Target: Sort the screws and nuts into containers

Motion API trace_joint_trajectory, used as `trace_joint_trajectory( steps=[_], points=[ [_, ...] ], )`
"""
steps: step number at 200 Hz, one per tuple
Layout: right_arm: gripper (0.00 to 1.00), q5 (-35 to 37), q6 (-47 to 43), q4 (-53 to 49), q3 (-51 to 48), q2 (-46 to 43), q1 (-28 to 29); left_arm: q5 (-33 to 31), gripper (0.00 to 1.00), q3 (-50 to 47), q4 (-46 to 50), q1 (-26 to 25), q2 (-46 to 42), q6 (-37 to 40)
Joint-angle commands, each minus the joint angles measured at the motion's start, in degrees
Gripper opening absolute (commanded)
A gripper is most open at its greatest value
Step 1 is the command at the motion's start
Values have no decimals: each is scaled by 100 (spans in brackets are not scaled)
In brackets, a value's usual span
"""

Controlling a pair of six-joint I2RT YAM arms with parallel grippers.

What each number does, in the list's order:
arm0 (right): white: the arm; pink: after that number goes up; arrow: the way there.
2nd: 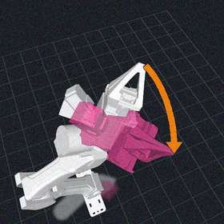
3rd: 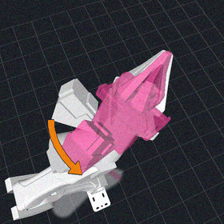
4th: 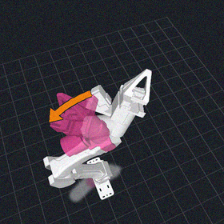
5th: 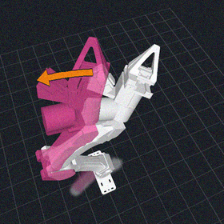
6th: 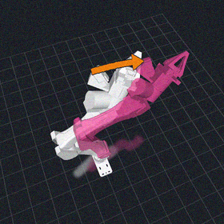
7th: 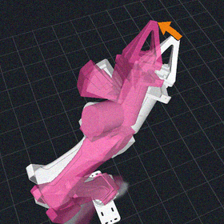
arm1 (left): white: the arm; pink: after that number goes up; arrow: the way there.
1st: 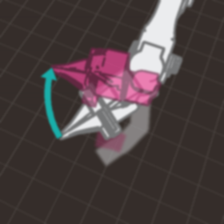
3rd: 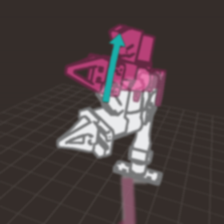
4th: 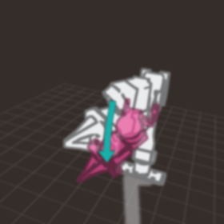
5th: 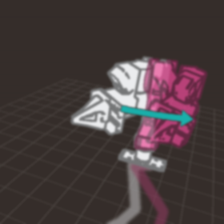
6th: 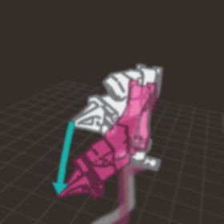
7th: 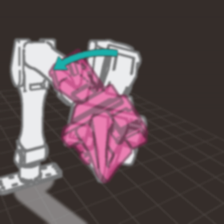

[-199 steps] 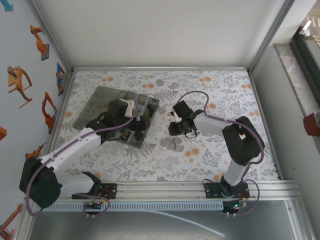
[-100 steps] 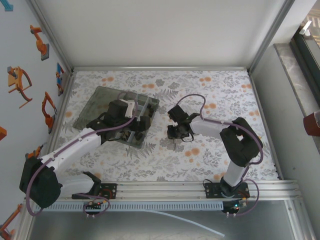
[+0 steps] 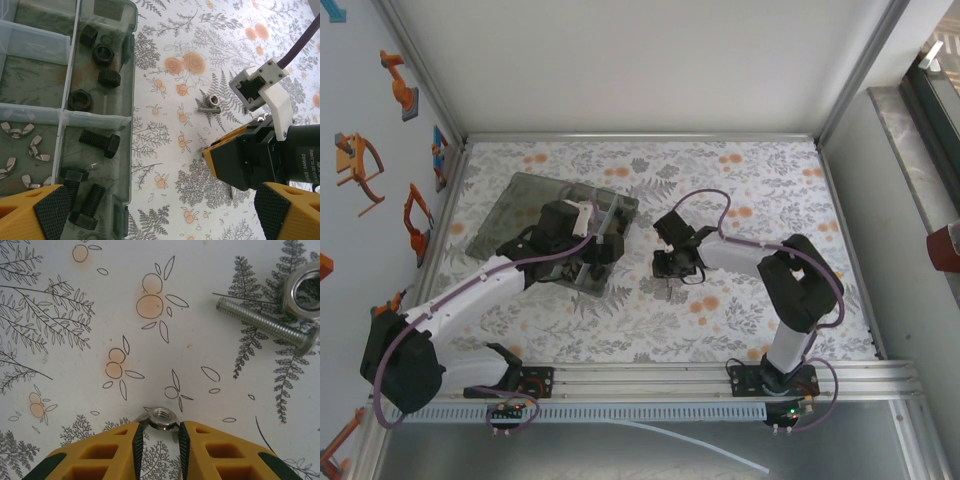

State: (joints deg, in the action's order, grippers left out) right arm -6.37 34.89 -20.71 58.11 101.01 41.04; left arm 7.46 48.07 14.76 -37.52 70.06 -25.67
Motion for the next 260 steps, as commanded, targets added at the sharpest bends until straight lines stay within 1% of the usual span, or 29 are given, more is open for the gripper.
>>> trace_joint_trajectory(
  steps=[1, 45, 99, 107, 127, 140, 157, 169, 182, 199, 209, 228, 260],
  points=[
    [25, 135, -92, -168, 195, 176, 45, 71, 97, -10, -49, -23, 4, -43],
    [26, 422, -413, -397, 219, -72, 45, 123, 97, -9, -131, -20, 79, -52],
    [28, 506, -1101, -480, 518, -204, 36, 176, 97, 97, -161, -43, 188, -43],
    [29, 505, -1248, -470, 564, -200, 30, 177, 97, 91, -158, -45, 190, -47],
    [33, 305, -1780, -445, 694, -81, 18, 176, 97, 88, -156, -41, 190, -47],
    [34, -15, -2244, -391, 721, -17, 1, 176, 97, 97, -130, -45, 180, -41],
    [34, -208, -2855, -426, 661, -98, -25, 142, 97, 99, -84, -45, 131, -43],
    [35, -127, -3189, -466, 575, -184, -40, 111, 97, 80, -71, -45, 85, -35],
    [35, -378, -3538, -558, 542, -230, -119, 97, 97, 54, -79, -50, 55, -48],
    [35, -415, -3837, -617, 519, -215, -157, 169, 97, 53, -116, -46, 60, -43],
    [35, -290, -3903, -602, 517, -183, -168, 246, 97, 43, -156, -54, 77, -33],
    [35, -336, -4063, -603, 541, -79, -184, 427, 97, 44, -262, -76, 73, 24],
    [36, -672, -4352, -706, 593, 90, -193, 664, 97, 69, -362, -175, -8, 185]
  ],
)
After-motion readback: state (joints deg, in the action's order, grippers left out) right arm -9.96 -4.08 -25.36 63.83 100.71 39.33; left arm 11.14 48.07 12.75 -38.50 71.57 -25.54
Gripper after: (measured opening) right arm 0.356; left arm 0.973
